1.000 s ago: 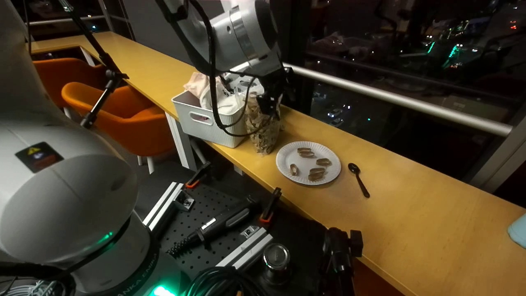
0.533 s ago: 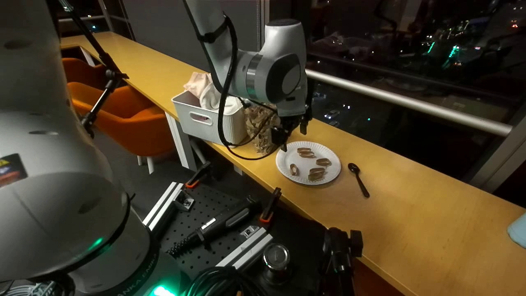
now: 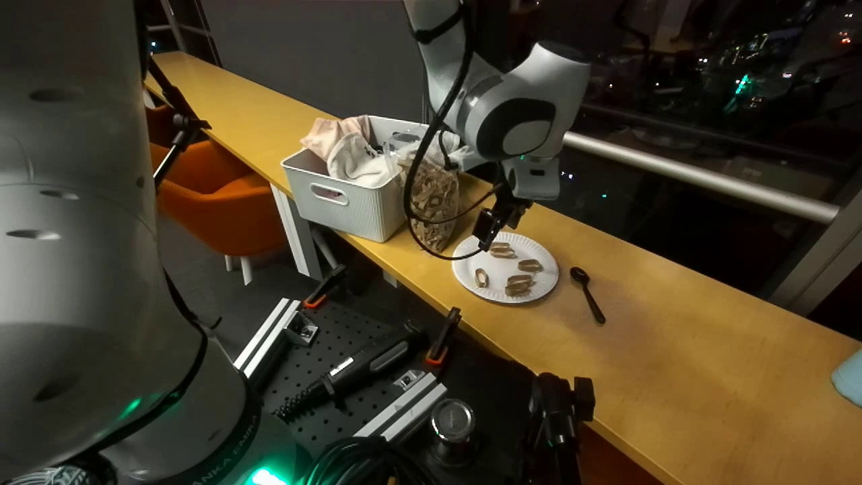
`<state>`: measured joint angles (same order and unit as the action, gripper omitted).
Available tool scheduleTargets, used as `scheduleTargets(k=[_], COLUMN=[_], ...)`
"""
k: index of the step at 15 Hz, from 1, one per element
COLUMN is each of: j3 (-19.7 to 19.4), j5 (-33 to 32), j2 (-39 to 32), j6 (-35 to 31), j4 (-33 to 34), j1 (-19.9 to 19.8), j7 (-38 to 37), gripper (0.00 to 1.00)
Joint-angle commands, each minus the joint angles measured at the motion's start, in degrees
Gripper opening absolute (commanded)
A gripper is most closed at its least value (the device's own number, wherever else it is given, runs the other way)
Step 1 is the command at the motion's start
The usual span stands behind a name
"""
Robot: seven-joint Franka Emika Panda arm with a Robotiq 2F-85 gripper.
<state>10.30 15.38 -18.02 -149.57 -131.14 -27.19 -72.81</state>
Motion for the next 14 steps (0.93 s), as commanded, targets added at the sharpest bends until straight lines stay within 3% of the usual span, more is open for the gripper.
scheduleTargets(k=[1,6,14], j3=[-10.45,-17.42,-21.52], j5=[0.69,-0.12,0.24], j2=[-2.51,-7.75,-12.81], j6=[12.04,20.00,15.98], j4=[7.15,14.53,15.39], j1=[7.60,13.58,18.29], j7=[2.81,0.05,-8.09], gripper=[1.00,1.00,1.00])
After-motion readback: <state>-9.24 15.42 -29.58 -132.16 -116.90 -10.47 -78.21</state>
